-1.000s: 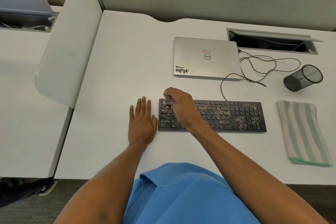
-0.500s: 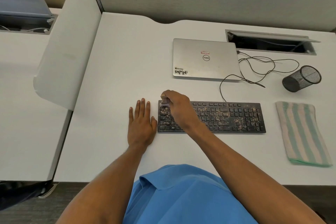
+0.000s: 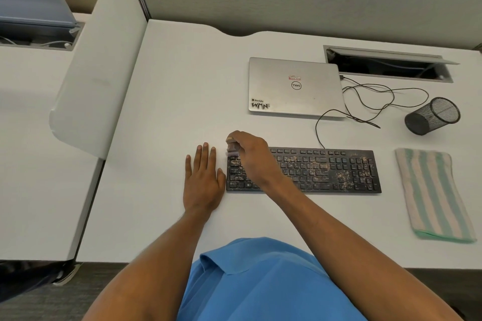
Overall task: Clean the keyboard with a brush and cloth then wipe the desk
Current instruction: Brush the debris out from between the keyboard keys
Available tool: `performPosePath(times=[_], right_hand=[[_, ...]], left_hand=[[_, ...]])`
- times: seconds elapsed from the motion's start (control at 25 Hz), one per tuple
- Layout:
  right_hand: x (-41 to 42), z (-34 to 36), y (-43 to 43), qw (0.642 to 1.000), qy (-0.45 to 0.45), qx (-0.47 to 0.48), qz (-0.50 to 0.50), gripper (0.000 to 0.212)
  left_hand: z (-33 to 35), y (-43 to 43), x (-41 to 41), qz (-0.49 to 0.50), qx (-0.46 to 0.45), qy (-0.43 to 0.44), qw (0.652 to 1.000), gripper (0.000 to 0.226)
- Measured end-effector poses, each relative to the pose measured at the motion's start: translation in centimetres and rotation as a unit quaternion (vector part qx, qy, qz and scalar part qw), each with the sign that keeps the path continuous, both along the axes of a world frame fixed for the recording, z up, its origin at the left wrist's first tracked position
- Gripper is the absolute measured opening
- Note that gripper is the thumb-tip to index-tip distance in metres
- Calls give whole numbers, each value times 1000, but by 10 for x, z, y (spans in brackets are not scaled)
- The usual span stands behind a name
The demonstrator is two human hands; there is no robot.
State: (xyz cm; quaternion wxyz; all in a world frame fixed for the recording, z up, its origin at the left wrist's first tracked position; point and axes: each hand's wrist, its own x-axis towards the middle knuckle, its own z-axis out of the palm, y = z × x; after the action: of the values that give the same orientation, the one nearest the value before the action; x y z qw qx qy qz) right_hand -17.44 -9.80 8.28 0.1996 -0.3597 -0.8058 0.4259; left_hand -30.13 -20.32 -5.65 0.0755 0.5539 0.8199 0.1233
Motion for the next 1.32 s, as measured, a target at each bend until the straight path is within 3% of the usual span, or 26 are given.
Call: performPosePath(times=[0.16,0.28,0.56,0.8,1.04,1.16,1.32], right_hand=[[4,-1,6,998,-31,49,-17,24],[2,1,1,999,-7,26,-32,26],[4,-5,-4,995,-58,67,40,24],[3,-1,4,998,6,53,23,24],[9,-9,8,996,-28,62,56,25],[13,1,9,1000,16,8,17,22],[13,0,24,995,54,49,-66,20]], left_hand=[[0,0,0,0,4,-4,1000,67],[0,0,0,1,2,-2,1000,67],[-1,0,0,-1,-1,4,1000,67],[-1,0,0,0,4,0,1000,66],[-1,0,0,1,7,-4,1000,66],[-1,0,0,-1,5,-5,1000,66],[-1,0,0,2,5,-7,1000,66]])
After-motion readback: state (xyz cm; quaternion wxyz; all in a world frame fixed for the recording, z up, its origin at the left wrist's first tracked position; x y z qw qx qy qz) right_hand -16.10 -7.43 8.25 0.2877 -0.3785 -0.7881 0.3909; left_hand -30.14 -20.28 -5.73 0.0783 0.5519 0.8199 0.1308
